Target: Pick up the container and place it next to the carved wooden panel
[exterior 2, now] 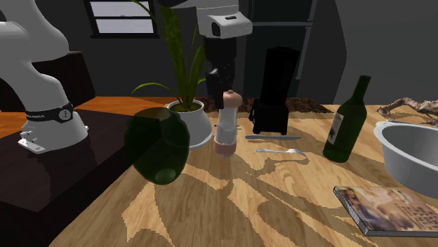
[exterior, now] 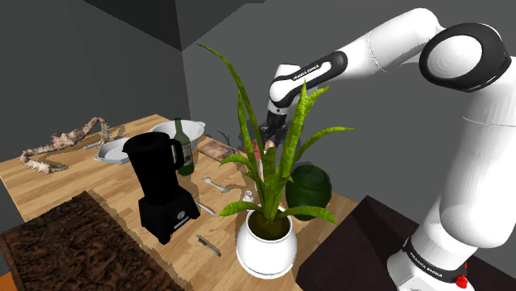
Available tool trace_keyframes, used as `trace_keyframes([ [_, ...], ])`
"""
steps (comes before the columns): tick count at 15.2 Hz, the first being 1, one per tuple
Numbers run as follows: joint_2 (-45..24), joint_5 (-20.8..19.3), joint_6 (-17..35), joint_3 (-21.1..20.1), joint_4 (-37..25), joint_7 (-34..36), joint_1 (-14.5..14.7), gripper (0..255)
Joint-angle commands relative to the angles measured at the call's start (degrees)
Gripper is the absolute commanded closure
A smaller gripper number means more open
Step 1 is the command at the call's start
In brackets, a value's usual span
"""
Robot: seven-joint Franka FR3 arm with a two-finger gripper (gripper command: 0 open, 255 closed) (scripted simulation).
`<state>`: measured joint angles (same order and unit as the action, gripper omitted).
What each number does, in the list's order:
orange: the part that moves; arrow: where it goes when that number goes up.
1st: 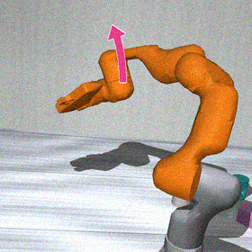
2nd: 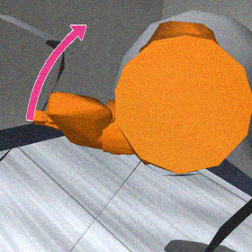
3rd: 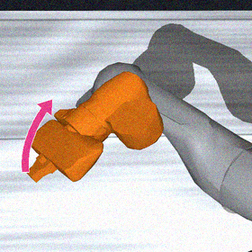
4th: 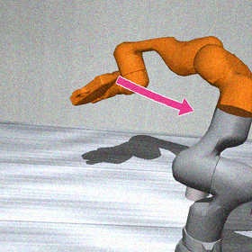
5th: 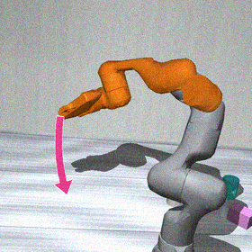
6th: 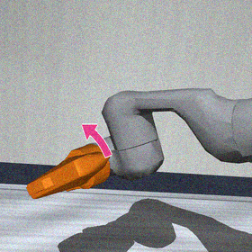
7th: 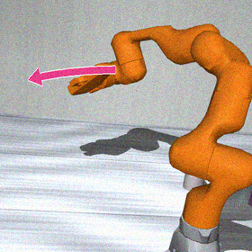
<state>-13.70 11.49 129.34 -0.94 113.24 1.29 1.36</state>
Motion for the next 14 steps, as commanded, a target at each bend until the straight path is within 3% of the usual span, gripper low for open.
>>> trace_keyframes([
  [1,0.80,-0.18,-1.28,0.04,-0.48,0.28,0.01,255],
  [14,4.77,-1.18,-10.21,0.28,-5.55,1.95,-0.06,255],
])
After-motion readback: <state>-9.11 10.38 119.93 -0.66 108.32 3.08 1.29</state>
